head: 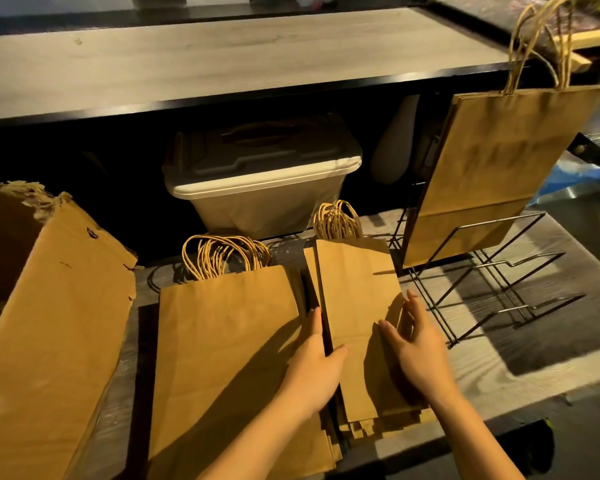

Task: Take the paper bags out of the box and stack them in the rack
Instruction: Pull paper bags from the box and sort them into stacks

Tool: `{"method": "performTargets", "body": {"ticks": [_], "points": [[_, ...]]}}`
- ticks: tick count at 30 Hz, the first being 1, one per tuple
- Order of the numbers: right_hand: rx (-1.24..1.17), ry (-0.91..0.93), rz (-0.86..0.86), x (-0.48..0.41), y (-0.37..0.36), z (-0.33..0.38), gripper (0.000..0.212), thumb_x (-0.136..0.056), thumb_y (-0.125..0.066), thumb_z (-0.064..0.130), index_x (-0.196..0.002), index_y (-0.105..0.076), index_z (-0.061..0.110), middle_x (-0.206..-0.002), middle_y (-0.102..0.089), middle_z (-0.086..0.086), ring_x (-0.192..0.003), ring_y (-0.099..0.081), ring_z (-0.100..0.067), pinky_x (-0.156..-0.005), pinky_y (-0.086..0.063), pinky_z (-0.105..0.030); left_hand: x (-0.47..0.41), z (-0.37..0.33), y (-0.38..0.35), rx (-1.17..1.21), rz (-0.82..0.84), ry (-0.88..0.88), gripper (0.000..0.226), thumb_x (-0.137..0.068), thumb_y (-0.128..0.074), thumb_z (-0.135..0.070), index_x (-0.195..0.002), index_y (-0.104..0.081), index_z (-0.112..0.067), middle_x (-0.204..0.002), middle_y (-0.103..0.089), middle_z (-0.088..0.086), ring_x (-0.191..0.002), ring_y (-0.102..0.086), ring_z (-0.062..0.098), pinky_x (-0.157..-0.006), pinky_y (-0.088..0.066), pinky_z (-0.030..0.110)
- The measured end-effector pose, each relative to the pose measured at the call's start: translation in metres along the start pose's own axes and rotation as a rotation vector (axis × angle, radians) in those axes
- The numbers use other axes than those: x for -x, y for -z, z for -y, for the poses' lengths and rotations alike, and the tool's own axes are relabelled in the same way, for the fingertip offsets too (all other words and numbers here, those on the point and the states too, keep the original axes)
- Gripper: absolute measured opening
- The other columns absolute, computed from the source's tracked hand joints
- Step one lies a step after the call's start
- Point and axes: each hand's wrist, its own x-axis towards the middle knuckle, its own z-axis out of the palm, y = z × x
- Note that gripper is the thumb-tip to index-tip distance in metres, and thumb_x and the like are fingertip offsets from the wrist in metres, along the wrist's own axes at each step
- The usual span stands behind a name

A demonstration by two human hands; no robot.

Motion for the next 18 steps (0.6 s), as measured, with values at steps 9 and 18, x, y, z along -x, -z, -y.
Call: {"method": "performTargets", "body": {"ticks": [9, 18], "points": [[0.062, 0.083, 0.210, -0.011, 0.011, 0.026, 0.077, -0.089, -0.064, 0.023, -0.150, -0.018, 0.026, -0.144, -0.042, 0.003, -0.129, -0.039, -0.009, -0.100, -0.034, -0.024, -0.008, 0.003, 0.012, 0.063, 0.103, -0.010, 0.069, -0.096, -0.050, -0.028, -0.148, -0.006, -0.042, -0.156, -0.017, -0.011, -0.141, -0.022, 0.014, -0.108, -0.026, 0.029], [0.167, 0.319, 0.156, -0.006, -0.024, 0.072, 0.062, -0.089, -0.063, 0.018, -0.144, -0.035, 0.023, -0.147, -0.040, 0.002, -0.136, -0.034, -0.014, -0.111, -0.028, -0.026, -0.003, 0.002, 0.042, 0.027, 0.044, -0.058, 0.058, -0.097, -0.047, -0.027, -0.148, -0.019, -0.032, -0.153, -0.027, -0.003, -0.140, -0.026, 0.017, -0.109, -0.026, 0.028]]}}
